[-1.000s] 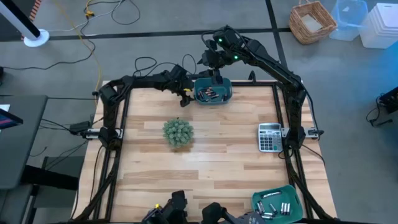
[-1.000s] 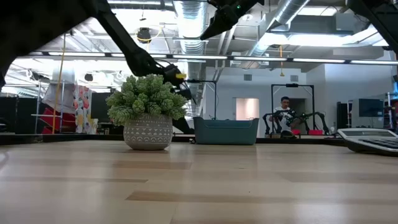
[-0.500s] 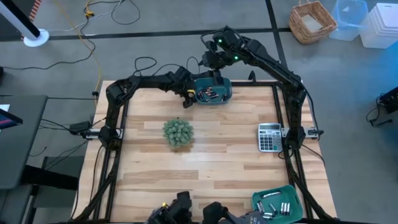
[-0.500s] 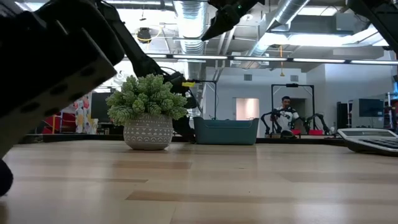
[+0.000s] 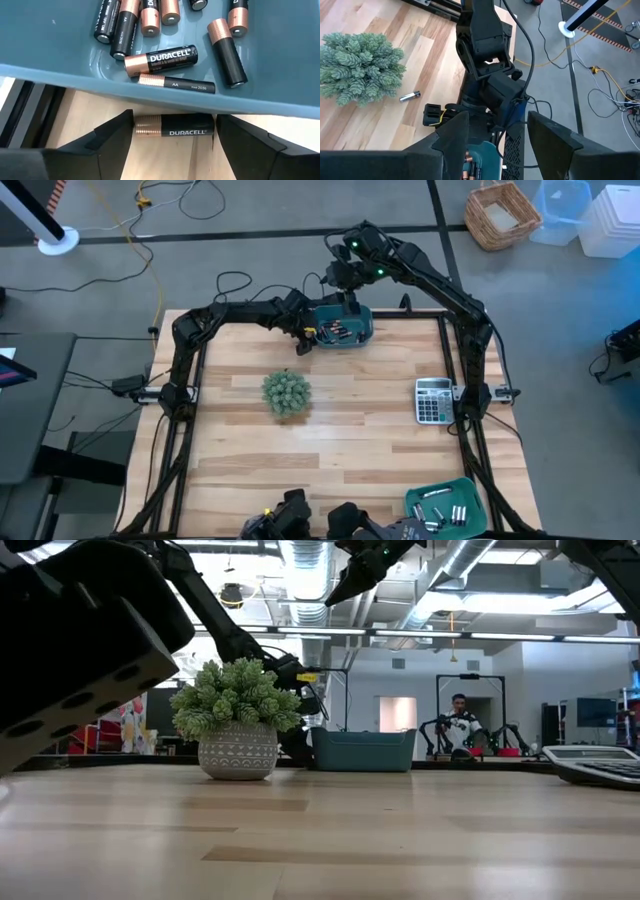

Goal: Sort batteries
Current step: Put the black battery into the blue bin, then put the silver battery into the green bin

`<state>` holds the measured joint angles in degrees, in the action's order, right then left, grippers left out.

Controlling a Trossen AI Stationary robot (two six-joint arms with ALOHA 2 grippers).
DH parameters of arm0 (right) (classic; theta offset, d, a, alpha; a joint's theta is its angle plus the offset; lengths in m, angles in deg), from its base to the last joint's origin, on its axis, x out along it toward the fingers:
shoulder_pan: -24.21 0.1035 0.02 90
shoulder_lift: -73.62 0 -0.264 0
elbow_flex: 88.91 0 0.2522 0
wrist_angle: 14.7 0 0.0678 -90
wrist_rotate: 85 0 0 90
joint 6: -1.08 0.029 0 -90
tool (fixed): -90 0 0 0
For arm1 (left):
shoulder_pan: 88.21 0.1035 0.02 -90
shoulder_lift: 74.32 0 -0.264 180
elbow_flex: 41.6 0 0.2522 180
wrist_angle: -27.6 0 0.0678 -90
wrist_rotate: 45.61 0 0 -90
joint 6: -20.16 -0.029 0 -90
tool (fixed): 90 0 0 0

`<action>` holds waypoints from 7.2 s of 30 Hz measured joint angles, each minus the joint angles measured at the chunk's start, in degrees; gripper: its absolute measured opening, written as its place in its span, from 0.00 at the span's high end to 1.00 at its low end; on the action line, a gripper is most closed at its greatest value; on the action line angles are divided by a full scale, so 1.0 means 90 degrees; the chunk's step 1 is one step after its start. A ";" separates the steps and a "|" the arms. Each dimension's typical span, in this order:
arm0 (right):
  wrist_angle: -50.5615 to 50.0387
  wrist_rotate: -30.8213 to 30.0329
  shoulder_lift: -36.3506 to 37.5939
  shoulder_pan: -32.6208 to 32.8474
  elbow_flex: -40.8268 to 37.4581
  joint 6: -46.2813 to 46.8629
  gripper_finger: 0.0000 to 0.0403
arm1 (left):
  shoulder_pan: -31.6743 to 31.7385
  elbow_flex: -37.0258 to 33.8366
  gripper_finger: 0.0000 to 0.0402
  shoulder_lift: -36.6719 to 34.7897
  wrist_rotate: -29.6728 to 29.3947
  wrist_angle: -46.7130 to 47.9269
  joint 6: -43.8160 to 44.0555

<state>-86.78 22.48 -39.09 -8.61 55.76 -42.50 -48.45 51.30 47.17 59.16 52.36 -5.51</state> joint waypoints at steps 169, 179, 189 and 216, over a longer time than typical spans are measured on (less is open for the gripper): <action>0.7271 0.2162 0.2868 -0.3561 -0.7286 0.3046 0.49 | 0.1558 -0.3184 0.45 -0.3266 -0.2679 -0.6063 0.1188; 0.8248 -0.0187 0.2812 -0.4404 -0.7291 0.4617 0.49 | 0.1785 -0.2775 0.45 -0.3084 -0.4494 -0.5781 0.1428; 0.8578 -0.1460 0.2576 -0.4529 -0.7288 0.4632 0.49 | 0.2241 -0.2412 0.45 -0.3082 -0.4476 -0.4865 0.2071; 0.7840 -0.0042 0.2055 -0.3071 -0.5764 0.5269 0.49 | 0.2125 -0.1062 0.45 -0.3082 0.3909 0.2630 -0.0399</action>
<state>-16.22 22.10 -20.60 -36.25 3.88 4.92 -29.32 41.74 19.43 94.34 76.03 -9.11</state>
